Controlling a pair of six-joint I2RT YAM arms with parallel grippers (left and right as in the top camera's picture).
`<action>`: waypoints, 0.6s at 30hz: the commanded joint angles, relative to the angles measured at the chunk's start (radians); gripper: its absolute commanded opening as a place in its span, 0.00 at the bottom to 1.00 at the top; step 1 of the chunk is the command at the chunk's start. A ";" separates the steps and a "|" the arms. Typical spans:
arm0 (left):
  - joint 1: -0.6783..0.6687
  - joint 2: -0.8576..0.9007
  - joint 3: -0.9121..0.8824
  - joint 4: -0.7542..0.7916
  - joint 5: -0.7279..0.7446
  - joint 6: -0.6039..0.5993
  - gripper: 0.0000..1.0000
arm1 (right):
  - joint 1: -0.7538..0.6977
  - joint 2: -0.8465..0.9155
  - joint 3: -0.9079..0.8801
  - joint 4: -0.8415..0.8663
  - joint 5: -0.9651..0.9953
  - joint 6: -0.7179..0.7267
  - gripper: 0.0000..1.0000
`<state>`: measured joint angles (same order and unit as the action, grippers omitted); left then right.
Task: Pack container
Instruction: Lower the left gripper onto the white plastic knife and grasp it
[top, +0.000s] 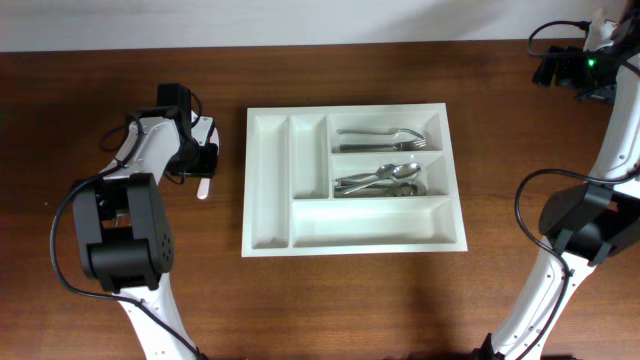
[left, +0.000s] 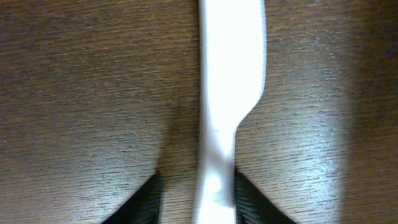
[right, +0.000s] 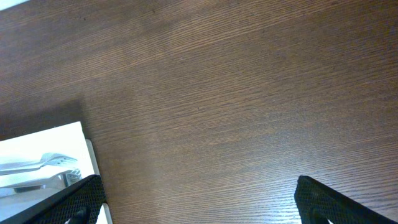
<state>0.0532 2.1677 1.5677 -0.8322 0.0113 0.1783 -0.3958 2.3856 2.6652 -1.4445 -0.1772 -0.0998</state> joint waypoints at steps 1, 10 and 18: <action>0.006 0.044 -0.029 -0.005 0.053 -0.009 0.26 | 0.003 -0.023 0.018 0.000 -0.002 0.011 0.99; 0.006 0.043 -0.028 -0.006 0.072 -0.008 0.02 | 0.003 -0.023 0.018 0.000 -0.002 0.011 0.99; 0.007 0.023 0.004 -0.023 0.072 -0.009 0.02 | 0.003 -0.023 0.018 0.000 -0.002 0.011 0.99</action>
<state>0.0586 2.1677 1.5684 -0.8364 0.0505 0.1715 -0.3958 2.3856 2.6652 -1.4441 -0.1772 -0.1001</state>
